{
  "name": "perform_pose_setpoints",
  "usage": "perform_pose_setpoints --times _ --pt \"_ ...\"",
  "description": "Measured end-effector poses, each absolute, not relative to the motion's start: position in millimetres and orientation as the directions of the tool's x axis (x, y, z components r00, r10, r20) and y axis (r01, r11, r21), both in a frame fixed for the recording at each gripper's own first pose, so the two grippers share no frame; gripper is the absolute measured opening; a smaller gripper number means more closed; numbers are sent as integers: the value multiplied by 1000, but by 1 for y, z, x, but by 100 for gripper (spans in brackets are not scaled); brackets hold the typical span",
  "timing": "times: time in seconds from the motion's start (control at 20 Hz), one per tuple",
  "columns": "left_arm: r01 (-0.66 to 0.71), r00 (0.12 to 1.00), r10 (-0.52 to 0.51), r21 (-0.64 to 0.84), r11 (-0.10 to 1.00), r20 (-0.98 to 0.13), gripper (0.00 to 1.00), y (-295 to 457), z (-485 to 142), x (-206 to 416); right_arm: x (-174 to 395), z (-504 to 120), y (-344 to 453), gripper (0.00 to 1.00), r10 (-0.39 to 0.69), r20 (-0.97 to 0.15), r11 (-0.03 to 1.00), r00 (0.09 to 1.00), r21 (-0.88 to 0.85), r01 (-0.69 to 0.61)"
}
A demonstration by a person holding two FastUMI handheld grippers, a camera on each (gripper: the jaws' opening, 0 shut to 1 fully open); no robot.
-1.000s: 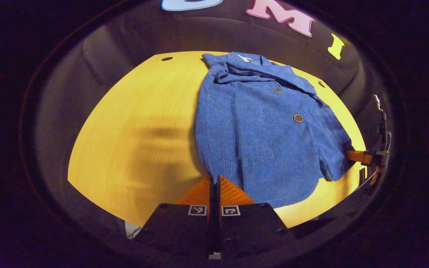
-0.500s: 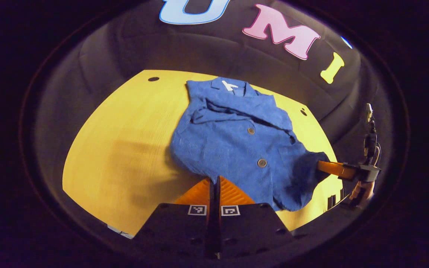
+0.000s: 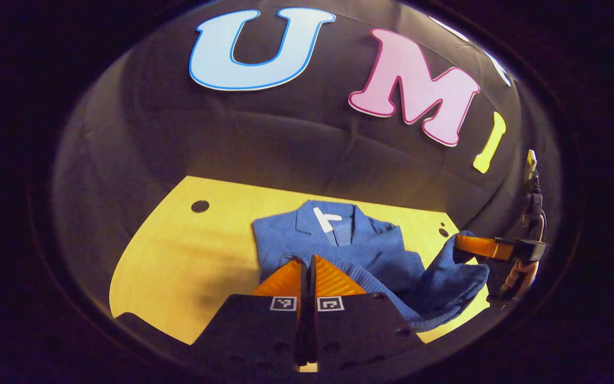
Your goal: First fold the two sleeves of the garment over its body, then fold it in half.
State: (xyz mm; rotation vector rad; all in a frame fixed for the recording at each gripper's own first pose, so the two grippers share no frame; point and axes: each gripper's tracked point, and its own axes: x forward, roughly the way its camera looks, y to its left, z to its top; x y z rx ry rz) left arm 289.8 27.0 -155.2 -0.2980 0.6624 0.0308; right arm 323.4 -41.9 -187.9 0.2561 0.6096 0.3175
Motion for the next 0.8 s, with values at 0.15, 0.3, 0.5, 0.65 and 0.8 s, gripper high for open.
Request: perform_pose_setpoints --times 0.15,0.3,0.5,0.65,0.8 --pt "-164 839 -34 -313 936 -543 0 46 -162 362 399 -199 -49 4 321 -481 934 816 304 -188" --pt "-210 875 87 -210 955 -477 0 93 -185 430 466 -228 -67 5 226 -469 963 854 239 -124" --pt "-314 855 157 -252 915 -494 29 122 -226 470 497 -277 -83 13 150 -511 974 847 225 -36" --pt "-395 772 209 -195 898 -601 81 123 -246 437 483 -275 -106 76 79 -515 992 853 123 -18" --pt "-401 793 297 -88 912 -532 84 128 -219 401 456 -233 -121 100 30 -399 995 916 103 13"
